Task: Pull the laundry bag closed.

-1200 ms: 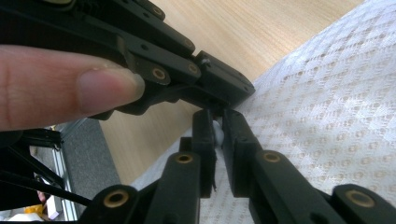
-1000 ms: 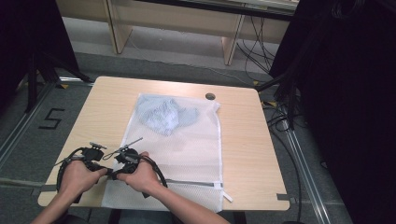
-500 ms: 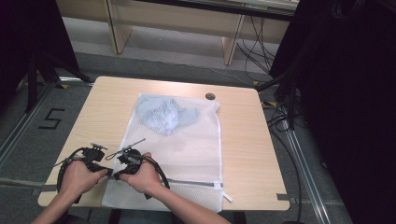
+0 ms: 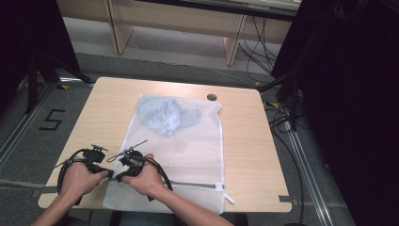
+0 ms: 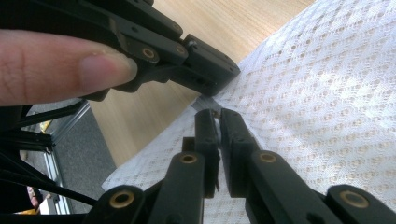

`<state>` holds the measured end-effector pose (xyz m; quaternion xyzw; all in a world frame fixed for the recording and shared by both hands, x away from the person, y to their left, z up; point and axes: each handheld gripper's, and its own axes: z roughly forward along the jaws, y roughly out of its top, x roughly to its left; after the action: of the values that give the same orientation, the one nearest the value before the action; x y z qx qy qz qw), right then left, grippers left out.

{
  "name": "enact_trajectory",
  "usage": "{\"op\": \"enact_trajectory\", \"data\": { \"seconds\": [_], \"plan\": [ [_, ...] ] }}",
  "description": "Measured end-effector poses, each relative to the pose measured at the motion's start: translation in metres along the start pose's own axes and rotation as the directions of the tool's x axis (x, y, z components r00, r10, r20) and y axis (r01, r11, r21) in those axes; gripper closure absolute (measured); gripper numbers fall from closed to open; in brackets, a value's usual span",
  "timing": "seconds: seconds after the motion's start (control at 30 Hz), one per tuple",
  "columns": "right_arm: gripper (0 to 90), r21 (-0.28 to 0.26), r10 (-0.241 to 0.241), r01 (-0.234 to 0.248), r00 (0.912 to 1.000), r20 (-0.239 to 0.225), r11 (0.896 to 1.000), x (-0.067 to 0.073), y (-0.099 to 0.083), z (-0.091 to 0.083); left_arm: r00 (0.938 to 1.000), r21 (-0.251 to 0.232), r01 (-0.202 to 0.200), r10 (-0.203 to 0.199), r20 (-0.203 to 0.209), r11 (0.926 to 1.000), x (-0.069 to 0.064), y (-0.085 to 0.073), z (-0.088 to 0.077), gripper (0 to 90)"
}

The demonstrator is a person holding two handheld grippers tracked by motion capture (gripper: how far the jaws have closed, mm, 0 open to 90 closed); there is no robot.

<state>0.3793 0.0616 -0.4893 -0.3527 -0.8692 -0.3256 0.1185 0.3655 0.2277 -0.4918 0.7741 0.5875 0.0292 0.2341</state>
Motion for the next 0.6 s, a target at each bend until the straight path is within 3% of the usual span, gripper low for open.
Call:
{"op": "enact_trajectory", "data": {
  "seconds": [0.17, 0.23, 0.27, 0.3, 0.6],
  "plan": [
    [87.1, 0.007, -0.005, 0.005, 1.0000, 0.006, 1.000, 0.0009, 0.0001, -0.0017, 1.0000, -0.002, 0.002, -0.002, 0.002, 1.0000, 0.0000, 0.0001, 0.0002, 89.9],
    [87.1, 0.003, -0.023, 0.023, 0.9995, 0.020, 1.000, -0.0003, 0.0004, -0.0020, 0.9999, -0.009, 0.010, -0.010, -0.007, 0.9999, -0.0006, 0.0000, 0.0010, 89.9],
    [87.1, 0.017, -0.031, 0.031, 0.9981, 0.053, 0.999, 0.0002, 0.0009, -0.0035, 1.0000, 0.002, -0.001, 0.001, 0.003, 1.0000, 0.0003, 0.0001, -0.0001, 89.9],
    [87.1, 0.014, -0.011, 0.010, 0.9993, 0.035, 1.000, 0.0024, 0.0013, -0.0042, 1.0000, -0.002, 0.001, -0.001, 0.003, 1.0000, 0.0005, -0.0001, 0.0002, 89.9],
    [87.1, 0.025, -0.011, 0.010, 0.9996, 0.024, 1.000, 0.0003, 0.0012, -0.0079, 1.0000, -0.002, 0.002, -0.002, 0.003, 1.0000, 0.0001, 0.0001, 0.0002, 89.9]
  ]
}}
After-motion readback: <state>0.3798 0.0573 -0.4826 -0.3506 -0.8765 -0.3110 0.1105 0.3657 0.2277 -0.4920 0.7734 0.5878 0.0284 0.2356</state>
